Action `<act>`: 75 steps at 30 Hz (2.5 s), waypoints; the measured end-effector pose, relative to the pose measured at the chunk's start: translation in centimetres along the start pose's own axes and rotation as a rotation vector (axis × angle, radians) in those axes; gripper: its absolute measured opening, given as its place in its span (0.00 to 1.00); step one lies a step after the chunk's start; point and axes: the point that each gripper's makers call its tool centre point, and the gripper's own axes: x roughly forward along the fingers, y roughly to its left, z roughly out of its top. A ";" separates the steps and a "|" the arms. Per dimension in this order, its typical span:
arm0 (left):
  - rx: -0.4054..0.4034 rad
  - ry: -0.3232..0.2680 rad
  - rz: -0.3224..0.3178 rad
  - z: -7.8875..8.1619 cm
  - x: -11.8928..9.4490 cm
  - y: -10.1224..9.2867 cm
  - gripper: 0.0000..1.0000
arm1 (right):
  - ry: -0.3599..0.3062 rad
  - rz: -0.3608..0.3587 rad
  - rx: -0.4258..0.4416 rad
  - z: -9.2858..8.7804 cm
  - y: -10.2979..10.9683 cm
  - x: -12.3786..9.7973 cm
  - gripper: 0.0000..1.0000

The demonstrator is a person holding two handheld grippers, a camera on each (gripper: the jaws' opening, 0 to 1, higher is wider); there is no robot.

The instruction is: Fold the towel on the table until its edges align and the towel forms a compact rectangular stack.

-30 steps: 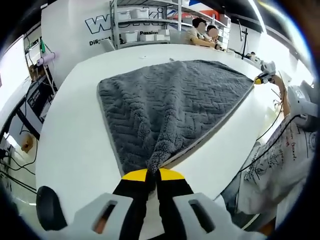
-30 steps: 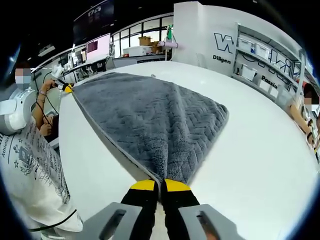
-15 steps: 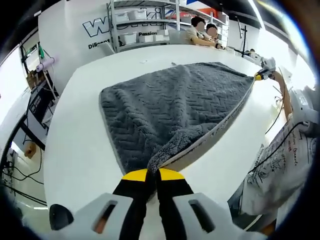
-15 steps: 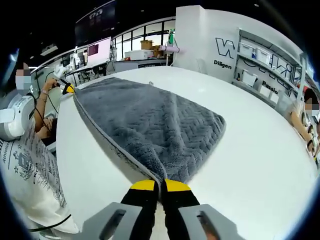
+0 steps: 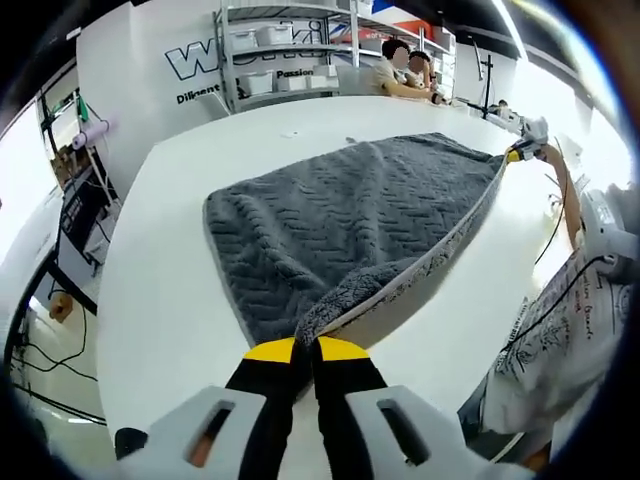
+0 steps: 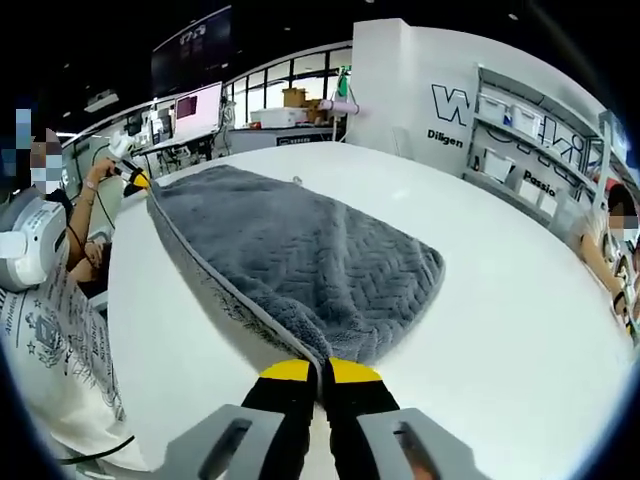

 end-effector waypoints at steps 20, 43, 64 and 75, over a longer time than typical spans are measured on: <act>-0.058 -0.081 0.017 2.4 1.4 2.1 0.08 | -0.037 -0.013 0.000 2.6 -2.3 0.6 0.04; -0.063 -0.130 0.065 5.5 4.4 4.3 0.07 | -0.069 -0.098 -0.008 5.0 -6.0 4.0 0.04; -0.090 -0.200 0.083 8.5 6.0 6.7 0.07 | -0.073 -0.165 -0.031 6.7 -8.1 5.4 0.04; -0.089 -0.249 0.118 10.8 6.1 7.9 0.07 | -0.084 -0.197 -0.042 7.7 -9.4 5.9 0.04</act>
